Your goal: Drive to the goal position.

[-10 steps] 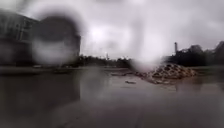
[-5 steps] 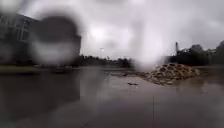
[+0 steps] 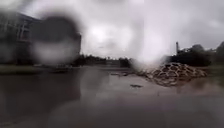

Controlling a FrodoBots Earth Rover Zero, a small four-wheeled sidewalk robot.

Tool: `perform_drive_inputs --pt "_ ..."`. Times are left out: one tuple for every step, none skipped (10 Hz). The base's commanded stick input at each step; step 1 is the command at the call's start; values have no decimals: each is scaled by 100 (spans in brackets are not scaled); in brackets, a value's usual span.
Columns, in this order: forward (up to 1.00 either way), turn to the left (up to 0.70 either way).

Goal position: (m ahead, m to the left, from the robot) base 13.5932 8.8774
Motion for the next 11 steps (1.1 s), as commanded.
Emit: perform_drive_inputs --pt "70 0" --pt "70 0" --pt "70 0" --pt "70 0" --pt "70 0" --pt "70 0" --pt "70 0" --pt "70 0" --pt "70 0" --pt "70 0" --pt "70 0"
